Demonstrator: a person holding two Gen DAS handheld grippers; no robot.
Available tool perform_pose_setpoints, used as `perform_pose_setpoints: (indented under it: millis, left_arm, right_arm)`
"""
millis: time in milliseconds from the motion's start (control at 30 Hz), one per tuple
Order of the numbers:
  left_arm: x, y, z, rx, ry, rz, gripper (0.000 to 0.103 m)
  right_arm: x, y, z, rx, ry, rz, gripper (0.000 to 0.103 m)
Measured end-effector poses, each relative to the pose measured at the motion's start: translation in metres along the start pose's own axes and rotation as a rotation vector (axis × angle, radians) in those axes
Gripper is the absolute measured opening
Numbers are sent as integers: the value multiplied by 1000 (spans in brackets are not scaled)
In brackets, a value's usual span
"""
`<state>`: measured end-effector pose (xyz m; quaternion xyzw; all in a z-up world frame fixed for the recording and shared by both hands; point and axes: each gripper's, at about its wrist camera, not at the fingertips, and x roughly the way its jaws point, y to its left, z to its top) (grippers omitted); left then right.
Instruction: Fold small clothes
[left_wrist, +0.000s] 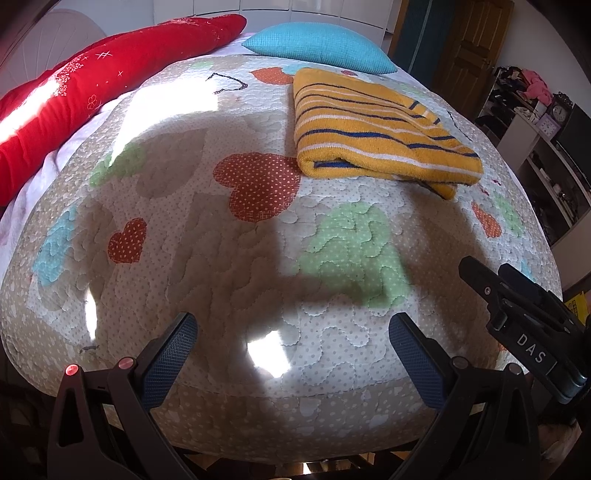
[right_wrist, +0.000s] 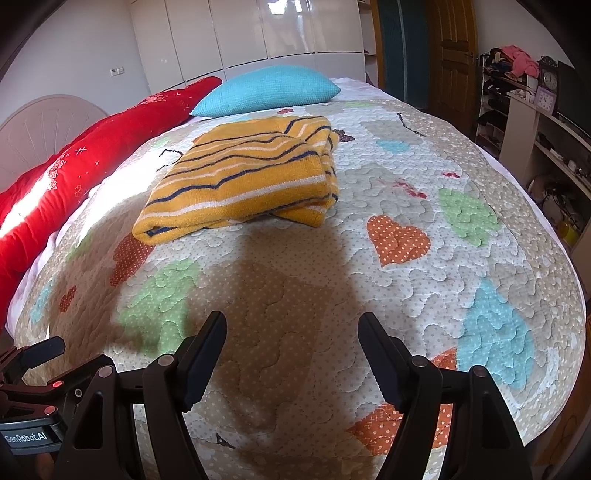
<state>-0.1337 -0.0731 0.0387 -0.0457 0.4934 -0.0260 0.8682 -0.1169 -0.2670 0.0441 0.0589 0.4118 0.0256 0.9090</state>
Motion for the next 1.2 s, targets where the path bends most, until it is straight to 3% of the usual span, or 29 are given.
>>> perform_pose_setpoints:
  millis: [900,1200]
  left_arm:
    - [6,2,-1,-3,6,4,103]
    - [9,6,31,22,-63,5,103]
  right_arm:
    - [2,1,-2,-2,-4,8,79]
    - [9,8,20,-35,-13,40,81]
